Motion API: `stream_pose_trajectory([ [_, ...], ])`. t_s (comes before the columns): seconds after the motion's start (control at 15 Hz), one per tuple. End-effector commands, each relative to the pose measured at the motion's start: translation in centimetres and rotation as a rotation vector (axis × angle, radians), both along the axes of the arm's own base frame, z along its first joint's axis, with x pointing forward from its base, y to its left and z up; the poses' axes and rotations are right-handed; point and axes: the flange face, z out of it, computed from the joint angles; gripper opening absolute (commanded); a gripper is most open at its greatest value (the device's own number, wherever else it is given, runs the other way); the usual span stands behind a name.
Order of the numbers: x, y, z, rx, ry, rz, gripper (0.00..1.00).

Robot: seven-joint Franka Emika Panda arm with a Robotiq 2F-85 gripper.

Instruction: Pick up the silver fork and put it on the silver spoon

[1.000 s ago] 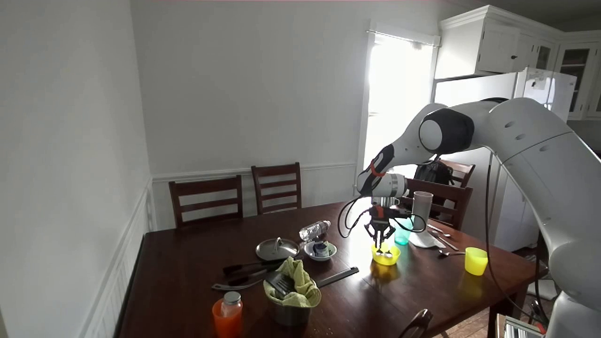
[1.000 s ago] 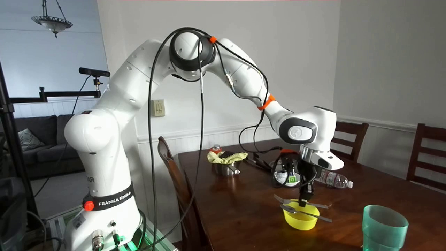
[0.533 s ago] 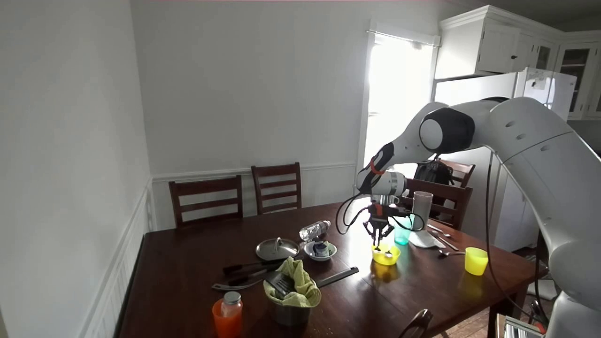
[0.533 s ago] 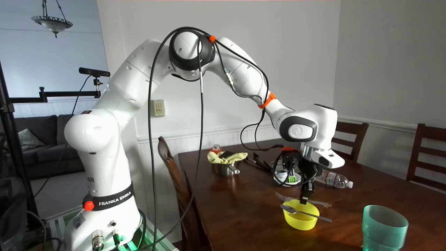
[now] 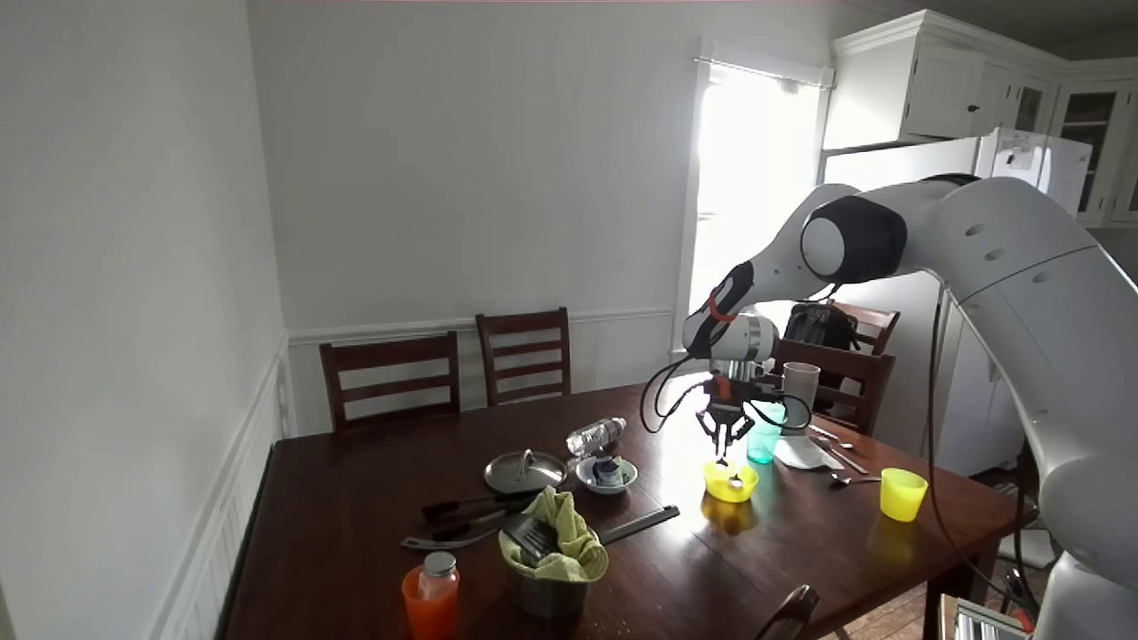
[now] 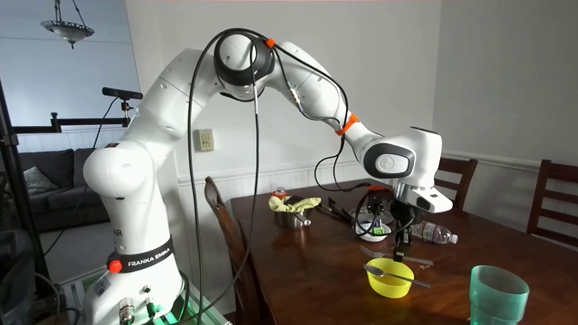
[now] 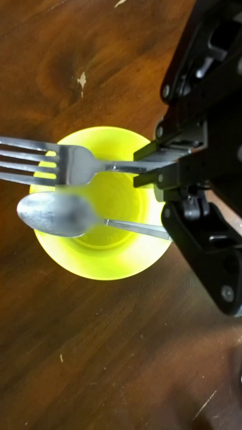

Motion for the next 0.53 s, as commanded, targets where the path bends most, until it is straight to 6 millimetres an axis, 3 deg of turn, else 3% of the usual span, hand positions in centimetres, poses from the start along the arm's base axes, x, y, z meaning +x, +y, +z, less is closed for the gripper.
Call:
stream_pose_trajectory([
  [0.0, -1.8, -0.3, 0.6, 0.031, 0.006, -0.067, 0.03],
  [0.47, -3.5, -0.5, -1.0, 0.058, 0.043, -0.136, 0.03],
])
